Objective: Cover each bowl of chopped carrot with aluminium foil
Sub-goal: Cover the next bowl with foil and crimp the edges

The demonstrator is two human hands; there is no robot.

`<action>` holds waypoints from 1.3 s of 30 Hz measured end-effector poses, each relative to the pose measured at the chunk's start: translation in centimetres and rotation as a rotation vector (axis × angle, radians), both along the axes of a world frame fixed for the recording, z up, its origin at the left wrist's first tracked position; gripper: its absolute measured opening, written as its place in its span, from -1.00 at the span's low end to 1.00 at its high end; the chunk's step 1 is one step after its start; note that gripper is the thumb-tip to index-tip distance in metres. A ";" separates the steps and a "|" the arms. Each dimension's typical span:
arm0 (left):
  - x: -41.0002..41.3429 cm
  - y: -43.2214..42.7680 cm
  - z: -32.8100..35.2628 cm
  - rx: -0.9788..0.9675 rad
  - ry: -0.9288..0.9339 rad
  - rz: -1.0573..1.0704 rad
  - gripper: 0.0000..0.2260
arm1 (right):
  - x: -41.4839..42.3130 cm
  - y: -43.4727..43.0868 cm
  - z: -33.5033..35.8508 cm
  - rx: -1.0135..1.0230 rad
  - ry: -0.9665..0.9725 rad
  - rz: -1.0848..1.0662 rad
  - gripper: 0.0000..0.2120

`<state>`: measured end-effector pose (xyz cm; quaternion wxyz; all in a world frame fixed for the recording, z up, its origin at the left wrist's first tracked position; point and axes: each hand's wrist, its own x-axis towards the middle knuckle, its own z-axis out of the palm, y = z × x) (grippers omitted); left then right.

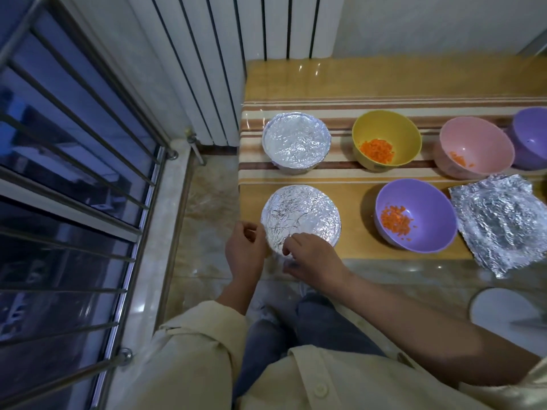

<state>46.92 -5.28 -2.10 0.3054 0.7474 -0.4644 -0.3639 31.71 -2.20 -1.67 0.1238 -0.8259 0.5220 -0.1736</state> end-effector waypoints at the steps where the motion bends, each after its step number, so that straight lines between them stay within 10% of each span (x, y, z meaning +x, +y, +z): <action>1: 0.0 0.3 0.0 0.005 0.002 -0.013 -0.88 | 0.1 0.0 0.1 0.015 0.028 -0.015 -0.65; 14: -0.3 1.1 0.0 0.161 -0.029 -0.045 -0.83 | 0.0 0.1 0.6 0.091 -0.012 -0.014 -0.84; 19: -0.2 1.6 0.4 0.258 -0.027 -0.101 -0.52 | -0.1 0.3 0.5 0.070 0.018 0.008 -0.80; 23: -0.7 1.7 0.9 0.324 0.036 -0.105 -0.75 | -0.3 0.5 0.4 0.062 0.001 0.036 -0.80; 39: -1.2 0.9 1.2 0.357 0.017 -0.128 -0.66 | -0.1 -0.3 0.6 0.030 0.010 0.034 -0.77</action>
